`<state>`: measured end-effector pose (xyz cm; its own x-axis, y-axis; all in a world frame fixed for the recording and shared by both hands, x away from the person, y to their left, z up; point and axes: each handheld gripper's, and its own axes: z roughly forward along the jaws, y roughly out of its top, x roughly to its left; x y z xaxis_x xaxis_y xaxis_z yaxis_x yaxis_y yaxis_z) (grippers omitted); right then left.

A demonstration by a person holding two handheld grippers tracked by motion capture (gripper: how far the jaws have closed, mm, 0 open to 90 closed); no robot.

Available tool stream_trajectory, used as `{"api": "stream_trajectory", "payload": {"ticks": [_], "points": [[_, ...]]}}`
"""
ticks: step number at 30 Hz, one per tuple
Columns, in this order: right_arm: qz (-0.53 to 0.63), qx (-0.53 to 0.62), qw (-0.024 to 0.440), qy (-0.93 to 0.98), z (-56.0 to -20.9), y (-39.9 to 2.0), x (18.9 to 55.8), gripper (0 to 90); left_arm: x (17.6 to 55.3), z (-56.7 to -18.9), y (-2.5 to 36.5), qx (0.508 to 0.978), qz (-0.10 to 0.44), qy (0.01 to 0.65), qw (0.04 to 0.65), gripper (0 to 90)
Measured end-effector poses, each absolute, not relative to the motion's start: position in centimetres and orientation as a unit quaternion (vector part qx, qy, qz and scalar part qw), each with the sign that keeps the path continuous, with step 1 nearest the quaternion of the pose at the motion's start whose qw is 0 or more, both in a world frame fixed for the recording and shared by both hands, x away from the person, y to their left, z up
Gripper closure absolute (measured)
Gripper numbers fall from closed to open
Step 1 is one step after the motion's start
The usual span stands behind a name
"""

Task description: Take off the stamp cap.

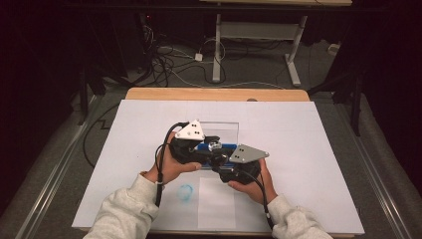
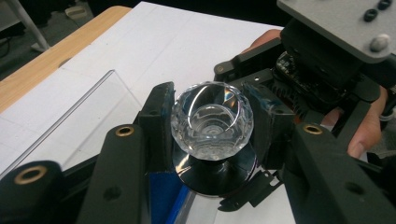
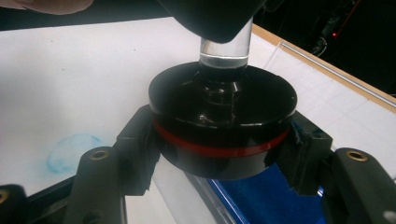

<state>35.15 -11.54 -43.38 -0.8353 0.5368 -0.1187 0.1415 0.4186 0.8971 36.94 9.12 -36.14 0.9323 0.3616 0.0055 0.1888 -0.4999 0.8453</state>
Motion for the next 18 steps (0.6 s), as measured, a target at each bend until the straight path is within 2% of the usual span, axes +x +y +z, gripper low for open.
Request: {"api": "stream_trajectory", "payload": {"ticks": [9, 18], "points": [[0.51, 0.205, 0.17, 0.818, -43.47, -11.8, 35.4, 38.5, 36.8, -36.22, 9.09, 0.86, 0.091, 0.153, 0.477, 54.9], [0.482, 0.207, 0.189, 0.83, -43.26, -11.7, 35.33, 38.6, 36.62, -36.44, 8.79, 0.862, 0.1, 0.157, 0.471, 54.9]]}}
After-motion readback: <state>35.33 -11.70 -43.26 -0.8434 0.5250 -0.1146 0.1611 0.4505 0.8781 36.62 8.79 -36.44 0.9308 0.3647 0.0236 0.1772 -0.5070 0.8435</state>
